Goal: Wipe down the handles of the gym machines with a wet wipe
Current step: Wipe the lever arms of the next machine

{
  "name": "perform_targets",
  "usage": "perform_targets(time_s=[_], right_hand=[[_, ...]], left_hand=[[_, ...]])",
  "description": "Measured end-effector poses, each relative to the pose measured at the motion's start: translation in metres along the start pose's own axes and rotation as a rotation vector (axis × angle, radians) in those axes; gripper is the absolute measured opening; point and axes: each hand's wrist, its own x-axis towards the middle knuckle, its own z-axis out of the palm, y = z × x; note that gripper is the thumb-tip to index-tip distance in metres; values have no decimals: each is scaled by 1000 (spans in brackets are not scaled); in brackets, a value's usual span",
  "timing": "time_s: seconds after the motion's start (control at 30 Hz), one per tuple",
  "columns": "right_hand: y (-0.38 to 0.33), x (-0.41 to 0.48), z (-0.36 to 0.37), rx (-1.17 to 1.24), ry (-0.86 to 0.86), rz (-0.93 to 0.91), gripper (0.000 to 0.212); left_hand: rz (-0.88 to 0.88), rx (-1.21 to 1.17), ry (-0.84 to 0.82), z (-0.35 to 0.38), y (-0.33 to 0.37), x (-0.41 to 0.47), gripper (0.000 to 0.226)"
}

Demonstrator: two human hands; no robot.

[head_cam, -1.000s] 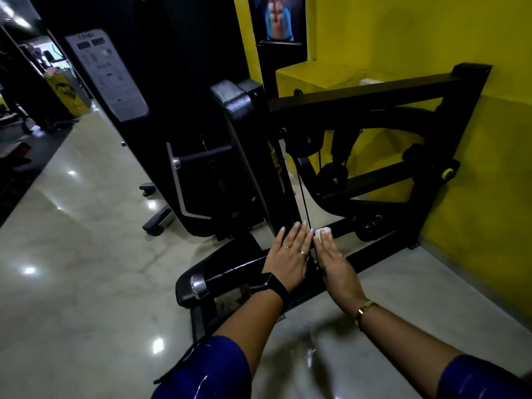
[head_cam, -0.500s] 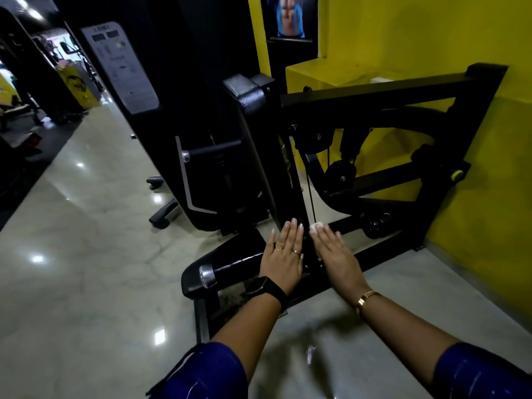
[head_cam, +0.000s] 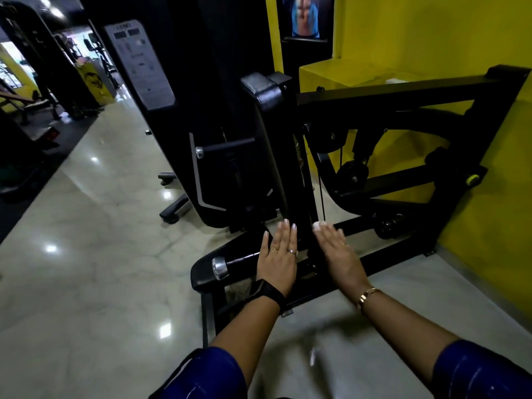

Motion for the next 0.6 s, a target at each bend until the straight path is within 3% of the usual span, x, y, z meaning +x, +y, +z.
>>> perform_targets(time_s=[0.1,0.23,0.33,0.6], right_hand=[[14,-9,-6,45,25,186,93],[-20,-26,7,62,4,-13,95],[-40,-15,12,104,-54,-110,84],[-5,-12,-1,12,16,62,94]], left_hand=[[-3,0,8,1,-3,-2,87],[-11,6,27,2,-2,-1,89],[7,26,55,4,-4,-2,86],[2,12,78,12,-23,-8,114]])
